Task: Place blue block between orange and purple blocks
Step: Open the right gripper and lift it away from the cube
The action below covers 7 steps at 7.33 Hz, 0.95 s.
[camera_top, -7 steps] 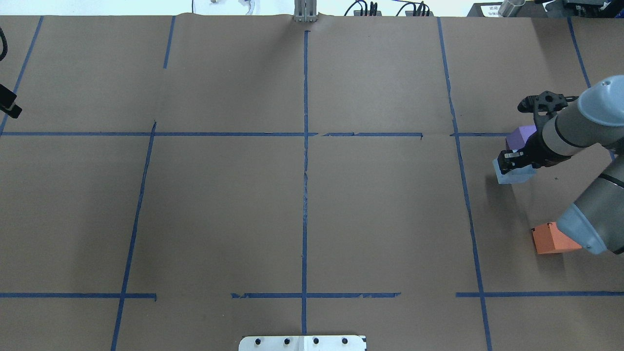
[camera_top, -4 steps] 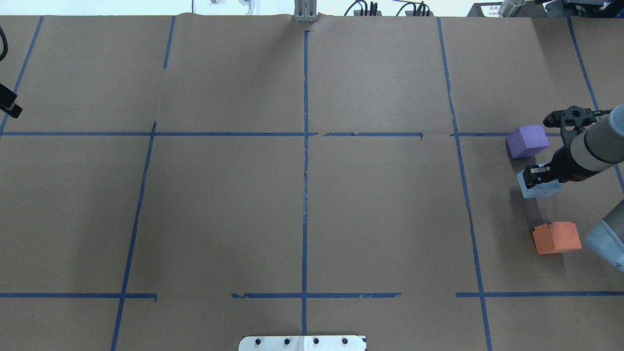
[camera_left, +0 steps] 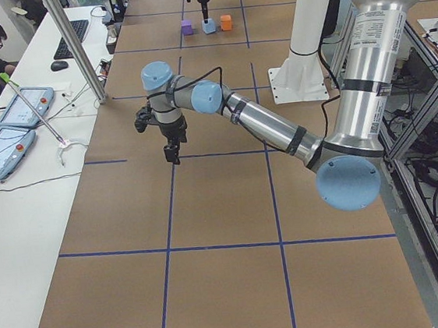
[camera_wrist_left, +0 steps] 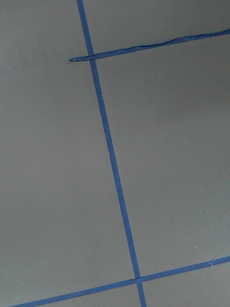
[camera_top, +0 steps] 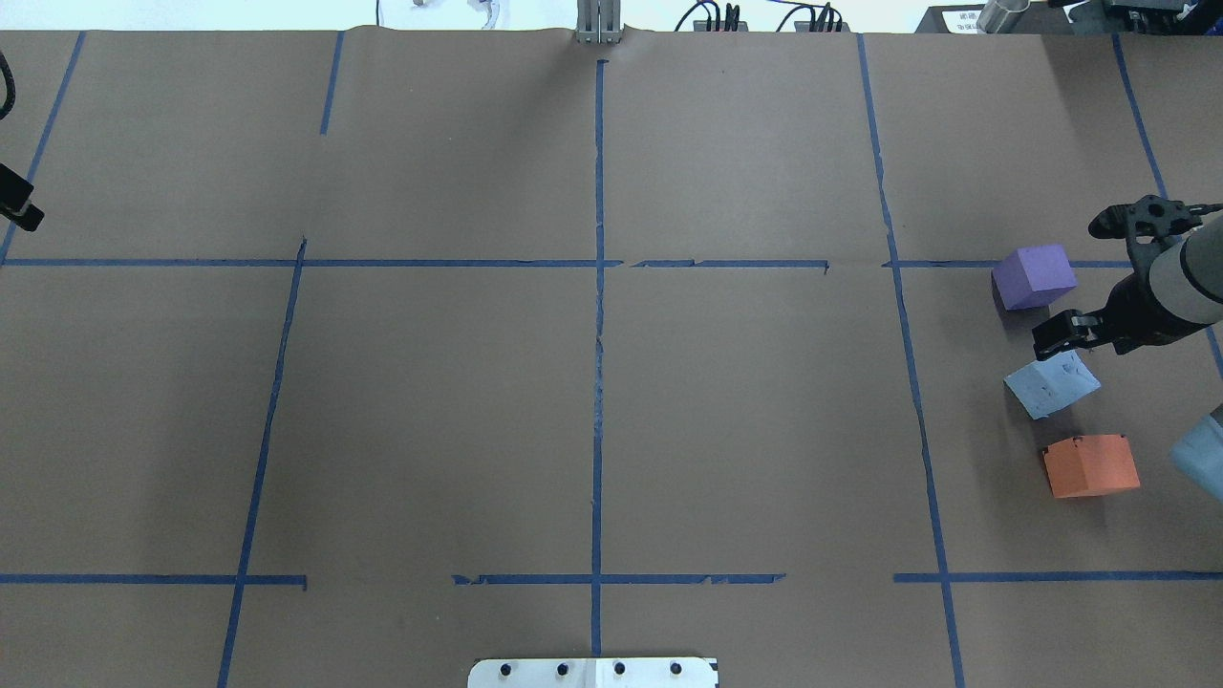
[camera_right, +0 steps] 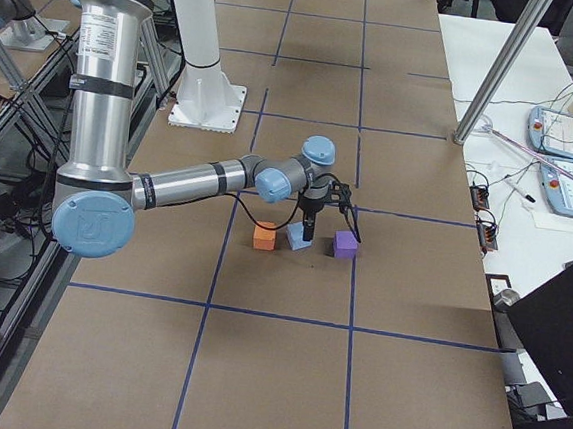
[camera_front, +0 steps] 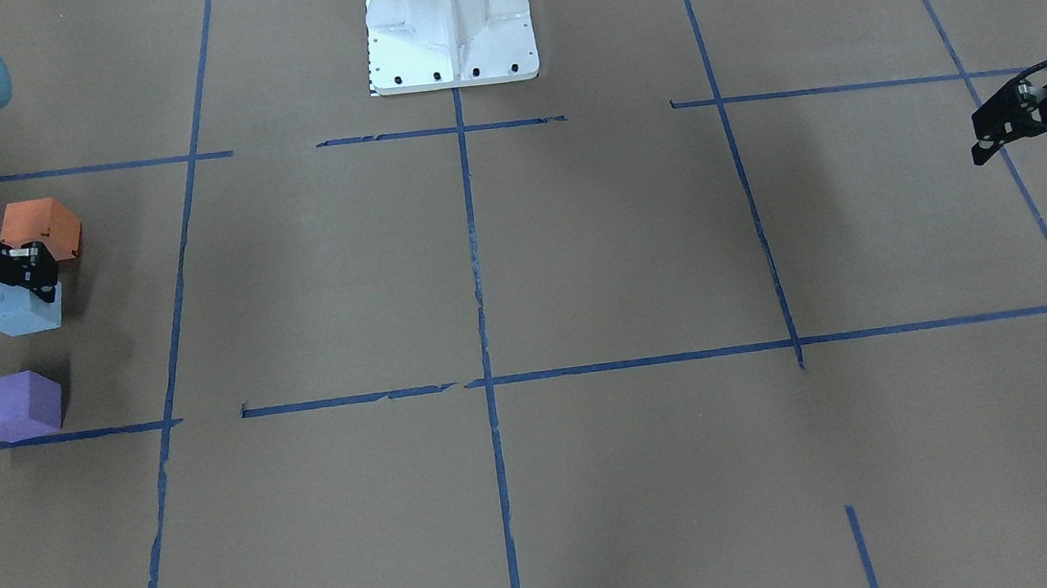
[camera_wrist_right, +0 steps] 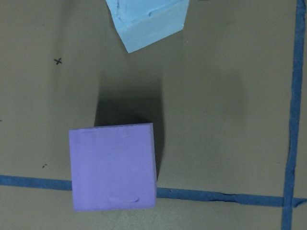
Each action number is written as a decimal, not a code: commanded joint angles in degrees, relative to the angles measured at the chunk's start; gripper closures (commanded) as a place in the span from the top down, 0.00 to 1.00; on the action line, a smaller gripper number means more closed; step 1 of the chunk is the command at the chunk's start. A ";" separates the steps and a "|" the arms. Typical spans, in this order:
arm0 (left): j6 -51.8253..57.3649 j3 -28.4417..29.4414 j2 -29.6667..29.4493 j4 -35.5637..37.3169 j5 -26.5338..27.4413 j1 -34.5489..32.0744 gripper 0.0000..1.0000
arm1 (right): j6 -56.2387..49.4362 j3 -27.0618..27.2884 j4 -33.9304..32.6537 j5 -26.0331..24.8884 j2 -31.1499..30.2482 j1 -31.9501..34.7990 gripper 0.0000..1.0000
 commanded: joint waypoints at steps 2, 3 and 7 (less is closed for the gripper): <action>0.32 0.38 0.00 -0.07 0.00 -0.01 1.00 | -11.61 -0.50 -1.93 1.41 -0.11 8.92 1.00; 0.76 0.47 0.09 -0.07 0.26 -0.01 1.00 | -19.52 -0.15 -6.90 1.85 -0.03 13.13 1.00; 21.20 8.44 2.89 0.37 0.80 -11.13 1.00 | -48.31 -0.50 -20.30 9.65 -3.09 30.12 1.00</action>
